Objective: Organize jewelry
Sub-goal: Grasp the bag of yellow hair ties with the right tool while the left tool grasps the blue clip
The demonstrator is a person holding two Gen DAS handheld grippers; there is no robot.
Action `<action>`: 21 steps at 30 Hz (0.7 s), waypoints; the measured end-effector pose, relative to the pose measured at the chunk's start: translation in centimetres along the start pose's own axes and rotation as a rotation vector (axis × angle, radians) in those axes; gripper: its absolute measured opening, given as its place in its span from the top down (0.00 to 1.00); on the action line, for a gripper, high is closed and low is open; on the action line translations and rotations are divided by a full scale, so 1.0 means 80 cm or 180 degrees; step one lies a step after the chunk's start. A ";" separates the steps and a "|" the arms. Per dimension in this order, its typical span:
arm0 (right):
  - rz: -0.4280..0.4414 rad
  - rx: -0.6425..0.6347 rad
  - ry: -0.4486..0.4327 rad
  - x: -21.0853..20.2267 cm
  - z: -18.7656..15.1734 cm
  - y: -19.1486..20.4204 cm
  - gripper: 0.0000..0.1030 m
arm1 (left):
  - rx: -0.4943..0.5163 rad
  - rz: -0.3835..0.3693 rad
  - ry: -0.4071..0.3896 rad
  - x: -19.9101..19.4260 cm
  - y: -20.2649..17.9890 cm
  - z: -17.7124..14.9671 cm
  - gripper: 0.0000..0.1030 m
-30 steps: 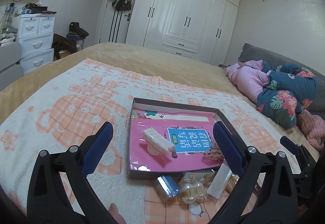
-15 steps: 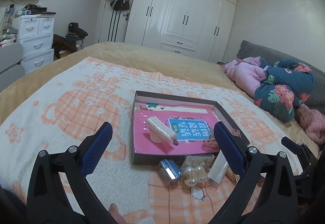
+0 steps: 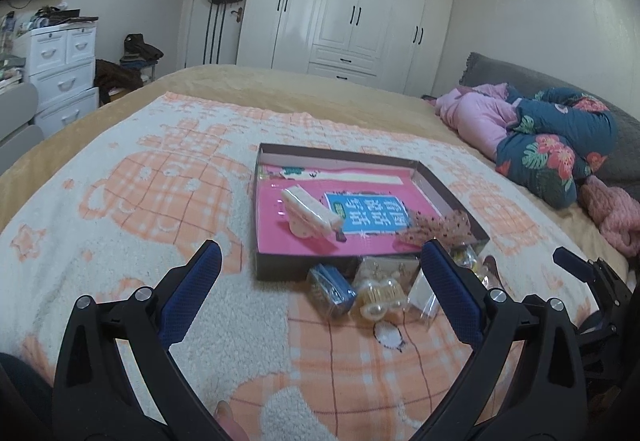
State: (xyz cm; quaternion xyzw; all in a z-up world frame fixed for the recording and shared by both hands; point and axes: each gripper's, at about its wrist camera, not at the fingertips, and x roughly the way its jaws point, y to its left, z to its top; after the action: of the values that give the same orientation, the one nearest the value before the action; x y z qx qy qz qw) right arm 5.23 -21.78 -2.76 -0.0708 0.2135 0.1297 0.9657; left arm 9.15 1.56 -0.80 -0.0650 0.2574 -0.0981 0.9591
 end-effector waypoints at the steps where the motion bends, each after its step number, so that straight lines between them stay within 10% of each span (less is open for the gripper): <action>1: 0.0000 -0.0003 0.0009 -0.001 -0.001 0.000 0.09 | 0.0003 -0.0007 0.0021 0.000 -0.001 -0.002 0.11; 21: -0.0083 -0.0055 0.0317 0.022 -0.029 0.009 0.09 | 0.0082 -0.0019 0.0472 0.036 -0.007 -0.037 0.11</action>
State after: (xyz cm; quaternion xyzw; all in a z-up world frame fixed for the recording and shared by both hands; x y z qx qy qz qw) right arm 5.63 -21.15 -5.65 -0.0883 0.2592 0.1153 0.9549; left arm 9.99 0.19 -4.65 -0.0460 0.3263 -0.1088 0.9379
